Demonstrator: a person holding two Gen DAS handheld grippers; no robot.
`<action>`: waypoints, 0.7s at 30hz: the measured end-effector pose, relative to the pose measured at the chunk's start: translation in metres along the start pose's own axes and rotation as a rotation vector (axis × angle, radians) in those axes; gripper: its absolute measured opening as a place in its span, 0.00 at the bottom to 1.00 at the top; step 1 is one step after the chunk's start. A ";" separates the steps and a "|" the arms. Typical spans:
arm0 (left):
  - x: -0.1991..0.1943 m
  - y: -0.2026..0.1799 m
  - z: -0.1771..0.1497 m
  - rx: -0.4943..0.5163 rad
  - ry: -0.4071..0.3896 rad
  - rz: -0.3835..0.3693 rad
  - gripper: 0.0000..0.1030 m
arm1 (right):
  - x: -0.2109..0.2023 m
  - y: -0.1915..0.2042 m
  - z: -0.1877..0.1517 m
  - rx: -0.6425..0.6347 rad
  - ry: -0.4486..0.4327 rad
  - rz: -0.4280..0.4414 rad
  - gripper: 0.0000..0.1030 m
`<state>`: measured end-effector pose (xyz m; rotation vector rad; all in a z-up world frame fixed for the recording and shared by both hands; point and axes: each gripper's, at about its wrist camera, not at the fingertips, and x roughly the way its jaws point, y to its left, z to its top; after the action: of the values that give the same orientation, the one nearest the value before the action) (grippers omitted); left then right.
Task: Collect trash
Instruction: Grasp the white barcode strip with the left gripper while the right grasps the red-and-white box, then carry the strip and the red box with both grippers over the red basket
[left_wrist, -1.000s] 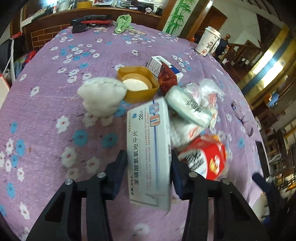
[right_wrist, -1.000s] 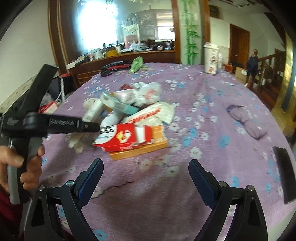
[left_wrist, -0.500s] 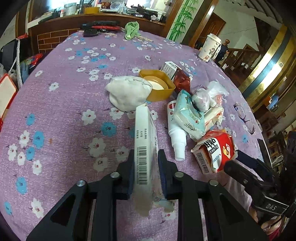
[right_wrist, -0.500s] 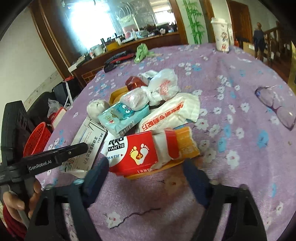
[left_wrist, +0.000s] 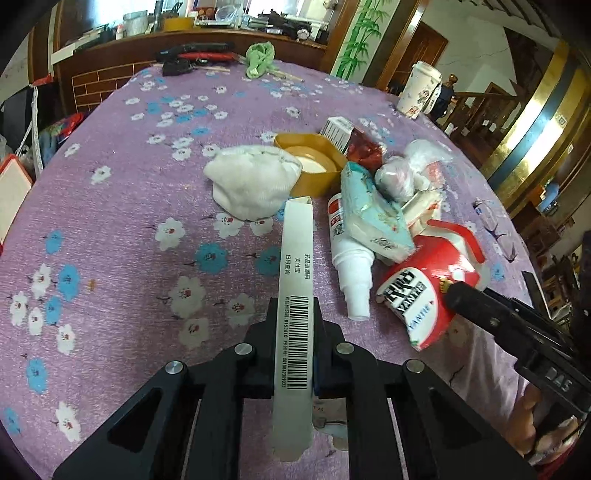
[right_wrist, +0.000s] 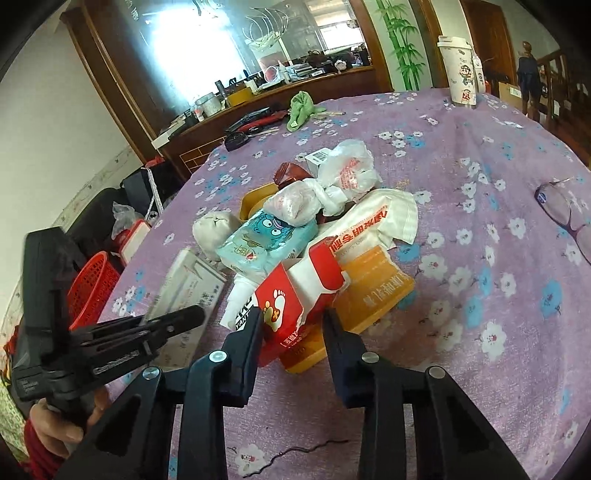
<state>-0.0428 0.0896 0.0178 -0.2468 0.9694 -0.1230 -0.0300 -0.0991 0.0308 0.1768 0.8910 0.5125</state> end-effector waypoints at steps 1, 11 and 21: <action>-0.003 0.000 0.000 0.003 -0.008 0.004 0.12 | 0.002 0.001 0.000 0.003 0.002 0.000 0.35; -0.033 0.003 -0.008 0.032 -0.088 0.033 0.12 | -0.017 0.016 -0.002 -0.033 -0.036 0.047 0.14; -0.078 0.027 -0.014 0.005 -0.181 0.066 0.12 | -0.032 0.047 0.003 -0.093 -0.035 0.106 0.14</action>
<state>-0.0980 0.1302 0.0653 -0.2174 0.7962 -0.0411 -0.0613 -0.0743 0.0719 0.1478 0.8252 0.6463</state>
